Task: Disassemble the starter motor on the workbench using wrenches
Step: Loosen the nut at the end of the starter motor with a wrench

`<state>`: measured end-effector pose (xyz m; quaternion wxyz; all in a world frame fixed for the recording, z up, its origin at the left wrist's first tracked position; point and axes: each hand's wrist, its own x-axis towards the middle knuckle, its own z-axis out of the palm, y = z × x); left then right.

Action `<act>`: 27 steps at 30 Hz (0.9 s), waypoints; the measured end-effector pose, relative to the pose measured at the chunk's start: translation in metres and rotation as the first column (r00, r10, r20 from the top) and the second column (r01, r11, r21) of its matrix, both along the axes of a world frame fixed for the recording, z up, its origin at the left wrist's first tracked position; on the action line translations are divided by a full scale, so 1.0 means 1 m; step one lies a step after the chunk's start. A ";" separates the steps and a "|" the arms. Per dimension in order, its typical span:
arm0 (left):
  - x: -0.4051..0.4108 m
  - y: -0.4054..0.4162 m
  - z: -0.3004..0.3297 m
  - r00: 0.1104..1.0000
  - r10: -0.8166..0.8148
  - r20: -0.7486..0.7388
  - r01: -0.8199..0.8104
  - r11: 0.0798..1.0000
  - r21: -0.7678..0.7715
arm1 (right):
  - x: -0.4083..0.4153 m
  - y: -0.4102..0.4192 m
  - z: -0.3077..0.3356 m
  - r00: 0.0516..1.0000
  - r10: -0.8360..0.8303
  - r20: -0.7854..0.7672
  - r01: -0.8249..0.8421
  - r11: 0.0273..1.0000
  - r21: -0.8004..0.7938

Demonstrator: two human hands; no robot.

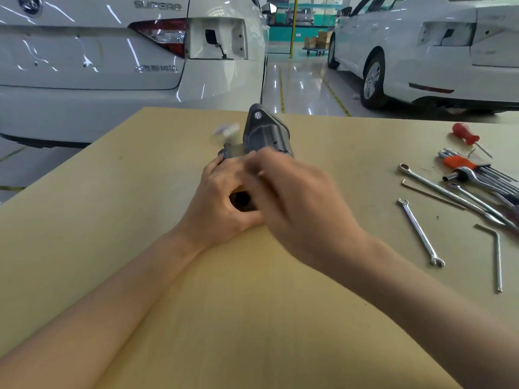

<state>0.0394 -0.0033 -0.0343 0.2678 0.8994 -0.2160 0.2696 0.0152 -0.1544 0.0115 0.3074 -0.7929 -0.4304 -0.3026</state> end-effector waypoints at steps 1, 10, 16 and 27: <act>0.000 0.002 0.000 0.999 -0.033 -0.005 0.033 0.998 -0.049 | 0.000 -0.009 0.004 0.978 0.064 -0.200 -0.025 0.981 0.195; -0.003 -0.001 0.003 0.999 -0.052 -0.006 0.050 0.984 -0.172 | 0.009 -0.040 -0.026 0.071 0.765 -0.640 0.687 0.427 0.588; -0.005 -0.004 0.004 0.999 -0.041 -0.016 0.038 0.982 -0.187 | 0.008 -0.033 -0.027 0.057 0.821 -0.568 0.680 0.384 0.624; -0.006 -0.007 0.006 1.000 -0.015 -0.004 0.014 0.983 -0.184 | 0.006 -0.031 -0.026 0.041 0.874 -0.485 0.705 0.319 0.634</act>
